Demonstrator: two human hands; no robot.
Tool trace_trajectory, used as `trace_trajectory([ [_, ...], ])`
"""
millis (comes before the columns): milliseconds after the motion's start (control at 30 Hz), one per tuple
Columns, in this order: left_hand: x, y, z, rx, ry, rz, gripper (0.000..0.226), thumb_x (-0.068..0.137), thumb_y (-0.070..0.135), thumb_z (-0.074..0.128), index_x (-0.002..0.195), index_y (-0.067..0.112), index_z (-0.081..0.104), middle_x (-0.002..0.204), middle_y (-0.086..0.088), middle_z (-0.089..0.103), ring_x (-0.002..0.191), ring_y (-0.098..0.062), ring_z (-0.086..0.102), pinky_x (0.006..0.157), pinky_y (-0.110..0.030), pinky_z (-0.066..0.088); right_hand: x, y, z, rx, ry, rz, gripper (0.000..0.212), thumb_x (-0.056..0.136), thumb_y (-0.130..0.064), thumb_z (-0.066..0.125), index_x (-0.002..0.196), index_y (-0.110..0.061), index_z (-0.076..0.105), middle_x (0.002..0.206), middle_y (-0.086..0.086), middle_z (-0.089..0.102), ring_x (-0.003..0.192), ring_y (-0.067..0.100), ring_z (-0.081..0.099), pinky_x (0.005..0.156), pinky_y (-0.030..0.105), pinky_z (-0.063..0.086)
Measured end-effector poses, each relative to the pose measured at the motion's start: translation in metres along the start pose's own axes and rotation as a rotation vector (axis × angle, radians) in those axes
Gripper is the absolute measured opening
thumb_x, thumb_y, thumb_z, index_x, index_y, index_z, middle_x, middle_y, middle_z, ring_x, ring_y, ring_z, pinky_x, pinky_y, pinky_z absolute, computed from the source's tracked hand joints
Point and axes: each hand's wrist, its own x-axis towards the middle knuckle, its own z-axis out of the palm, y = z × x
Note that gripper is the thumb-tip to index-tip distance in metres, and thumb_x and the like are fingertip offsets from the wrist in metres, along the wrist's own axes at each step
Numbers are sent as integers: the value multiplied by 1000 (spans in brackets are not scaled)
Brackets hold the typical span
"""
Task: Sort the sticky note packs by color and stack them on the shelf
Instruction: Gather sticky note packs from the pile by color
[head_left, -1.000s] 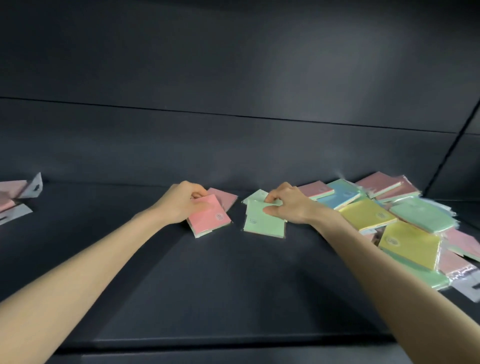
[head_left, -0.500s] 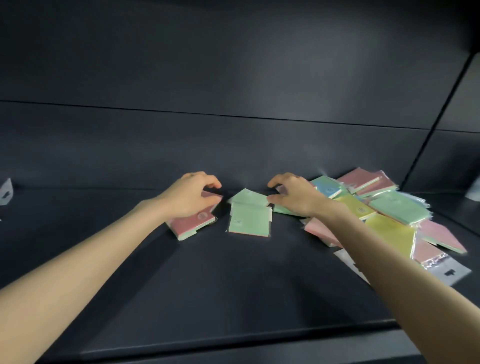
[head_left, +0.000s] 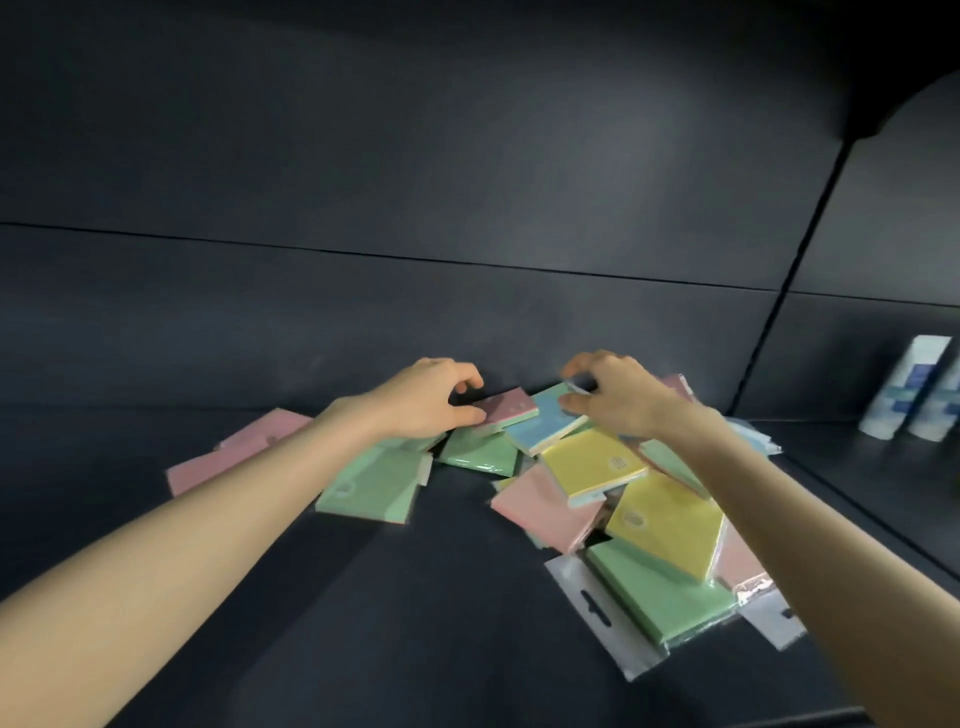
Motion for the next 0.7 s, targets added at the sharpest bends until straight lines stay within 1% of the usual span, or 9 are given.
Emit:
trace_trajectory([
  [33,5,4,6,-2,-10,-17,43,88,38,62,125,18,55,118,-3,57,112,-20,51,95,-31,40,3,6,0,-1,-20,-8,43,89,-29,61,128,-14,53,128,11,55,117,26,51,88,25,38],
  [100,14,10,15,-1,-15,-61,44,87,39,62,124,16,55,118,-5,57,110,-20,52,91,-28,40,10,16,0,-1,-52,-38,43,88,-31,61,126,-14,53,127,10,56,115,25,51,84,25,38],
  [200,21,10,25,25,-48,-155,51,85,47,63,125,15,54,121,-3,58,109,-20,54,93,-33,44,21,21,-1,6,-90,-98,44,89,-35,60,127,-14,52,128,5,56,116,21,50,78,21,33],
  [367,17,8,24,-21,-153,-311,74,75,61,66,133,20,46,129,-1,55,119,-19,51,102,-36,42,46,14,9,89,-179,-182,52,81,-49,65,122,-19,56,124,4,59,112,19,54,92,26,43],
  [433,17,6,23,-35,-200,-331,77,73,59,69,134,20,45,130,-1,55,119,-18,52,102,-35,42,51,8,13,107,-225,-208,56,80,-51,66,124,-18,55,125,2,58,113,17,54,92,24,42],
  [533,18,4,25,-95,-229,-333,74,73,45,76,134,15,45,128,-3,57,113,-16,56,98,-31,46,57,0,19,98,-284,-237,63,81,-52,66,130,-15,51,127,2,56,113,16,53,93,22,40],
  [600,19,3,28,-121,-206,-323,72,73,37,79,133,13,46,125,-4,58,110,-16,57,96,-31,47,61,-4,23,64,-329,-233,64,81,-53,64,129,-13,51,125,4,57,111,19,55,97,28,43],
  [633,19,2,28,-128,-198,-323,73,73,37,79,133,13,46,125,-3,58,111,-16,57,97,-32,46,62,-5,24,40,-353,-229,62,82,-52,63,127,-10,52,124,6,57,110,22,56,97,33,44],
  [700,19,2,29,-60,-203,-329,76,73,45,77,136,19,43,127,2,56,115,-16,54,102,-35,40,63,-6,23,-9,-401,-224,60,84,-50,61,125,-6,53,126,10,52,103,25,57,94,36,46],
])
